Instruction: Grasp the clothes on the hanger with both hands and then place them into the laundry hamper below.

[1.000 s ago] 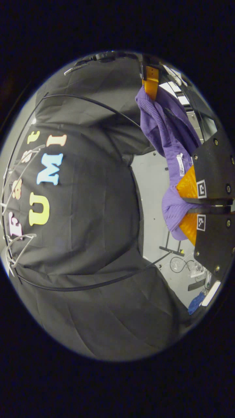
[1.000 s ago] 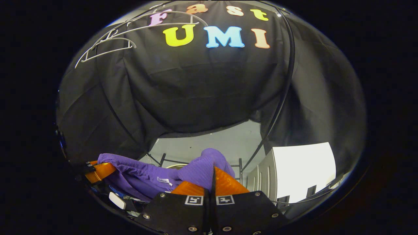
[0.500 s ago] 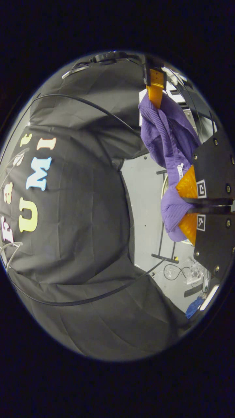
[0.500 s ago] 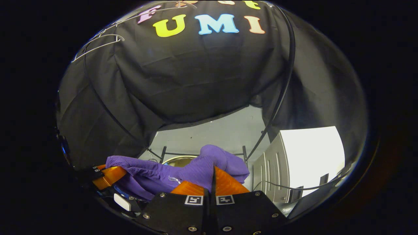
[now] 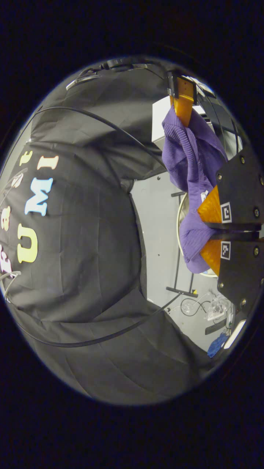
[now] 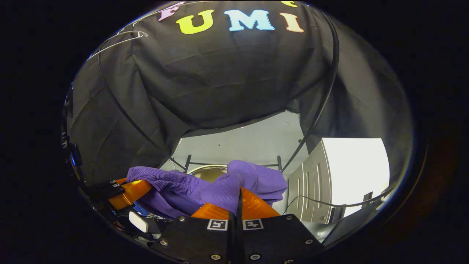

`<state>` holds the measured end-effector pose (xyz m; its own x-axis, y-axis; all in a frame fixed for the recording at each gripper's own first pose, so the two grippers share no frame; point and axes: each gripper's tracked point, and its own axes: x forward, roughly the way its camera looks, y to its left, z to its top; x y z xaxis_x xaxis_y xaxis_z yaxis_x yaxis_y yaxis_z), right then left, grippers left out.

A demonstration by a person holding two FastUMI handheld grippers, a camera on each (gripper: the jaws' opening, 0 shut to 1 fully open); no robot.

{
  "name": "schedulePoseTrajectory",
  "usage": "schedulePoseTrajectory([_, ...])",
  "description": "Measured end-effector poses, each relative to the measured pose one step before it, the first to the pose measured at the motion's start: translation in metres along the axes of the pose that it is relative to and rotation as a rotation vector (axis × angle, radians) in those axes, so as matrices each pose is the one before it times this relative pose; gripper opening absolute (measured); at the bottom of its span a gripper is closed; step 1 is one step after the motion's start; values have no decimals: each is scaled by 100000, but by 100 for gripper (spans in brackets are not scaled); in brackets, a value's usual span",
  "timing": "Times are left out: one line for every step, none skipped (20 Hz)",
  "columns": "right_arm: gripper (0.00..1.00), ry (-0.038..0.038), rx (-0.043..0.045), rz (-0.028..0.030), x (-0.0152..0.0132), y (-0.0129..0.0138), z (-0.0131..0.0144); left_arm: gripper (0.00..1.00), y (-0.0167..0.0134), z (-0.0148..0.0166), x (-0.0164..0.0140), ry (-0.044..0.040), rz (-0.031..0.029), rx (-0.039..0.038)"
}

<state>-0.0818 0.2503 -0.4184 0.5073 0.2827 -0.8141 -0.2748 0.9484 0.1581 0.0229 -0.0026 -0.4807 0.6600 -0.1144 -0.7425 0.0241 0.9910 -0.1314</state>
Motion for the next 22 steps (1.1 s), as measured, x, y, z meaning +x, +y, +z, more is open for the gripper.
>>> schedulePoseTrajectory([1, 535, -519, -42, 32, 168, -87, 3, 82, 199, 23, -37, 21, -82])
schedulePoseTrajectory([1, 451, -497, -28, 59, 94, 12, 3, 177, -53, -156, -297, -62, -5])
schedulePoseTrajectory([1, 829, -141, -198, 110, 68, -156, 3, 205, 144, 63, -243, -89, -147])
schedulePoseTrajectory([2, 955, 470, -675, 13, 37, -81, 3, 161, -228, 23, -70, -289, -386])
schedulePoseTrajectory([2, 898, 788, -797, -20, -26, -212, 3, 136, -84, 83, 119, -514, -637])
schedulePoseTrajectory([2, 768, 749, -382, 17, 75, 89, 3, 94, -126, 21, 153, -580, -671])
schedulePoseTrajectory([2, 799, 538, -45, 123, 357, -52, 3, 320, -160, -121, -49, -353, -393])
schedulePoseTrajectory([4, 653, 399, 116, -66, 294, 180, 3, 262, 52, -110, 116, -460, -52])
schedulePoseTrajectory([5, 329, -15, 256, -136, 421, -7, 3, 163, -146, -123, 200, -954, 167])
schedulePoseTrajectory([5, 368, -595, 302, -129, 453, 137, 4, 221, -251, -50, 236, -641, 444])
schedulePoseTrajectory([7, 426, -932, 202, -127, 359, -19, 5, 146, -183, -113, 436, -527, 351])
schedulePoseTrajectory([7, 610, -304, 565, -189, 329, 36, 5, 274, -314, -105, 376, -746, 252])
schedulePoseTrajectory([9, 1412, 509, 1237, -23, 347, -281, 9, 320, -591, -39, 787, -99, 495])
schedulePoseTrajectory([13, 1685, 2511, 906, -257, 235, -351, 10, 385, -200, 89, 941, 398, 619])
schedulePoseTrajectory([17, 1017, 3801, 1907, -195, 278, -285, 10, 225, -315, 37, 458, -478, 380])
schedulePoseTrajectory([19, 715, 3135, 1694, -609, 73, 277, 16, 148, -212, 133, 944, -111, 365])
schedulePoseTrajectory([28, -149, 1489, 805, -438, 168, 365, 18, 111, -57, -102, 108, -344, 520])
schedulePoseTrajectory([44, -1410, -526, -635, -555, -268, 612, 24, 198, 543, 199, -1535, 187, 1504])
schedulePoseTrajectory([61, -1948, -1719, -1571, -581, -578, 689, 38, 71, 635, -229, -1513, 54, 1468])
schedulePoseTrajectory([77, -2424, -2219, -2152, -546, -618, 915, 52, 37, 708, -364, -1737, 403, 1750])
schedulePoseTrajectory([90, -2565, -1726, -1712, -370, -686, 583, 67, 150, 768, -290, -1365, 775, 1938])
schedulePoseTrajectory([95, -2896, -951, -1833, -528, -828, 891, 81, 303, 928, -230, -923, 1983, 1702])
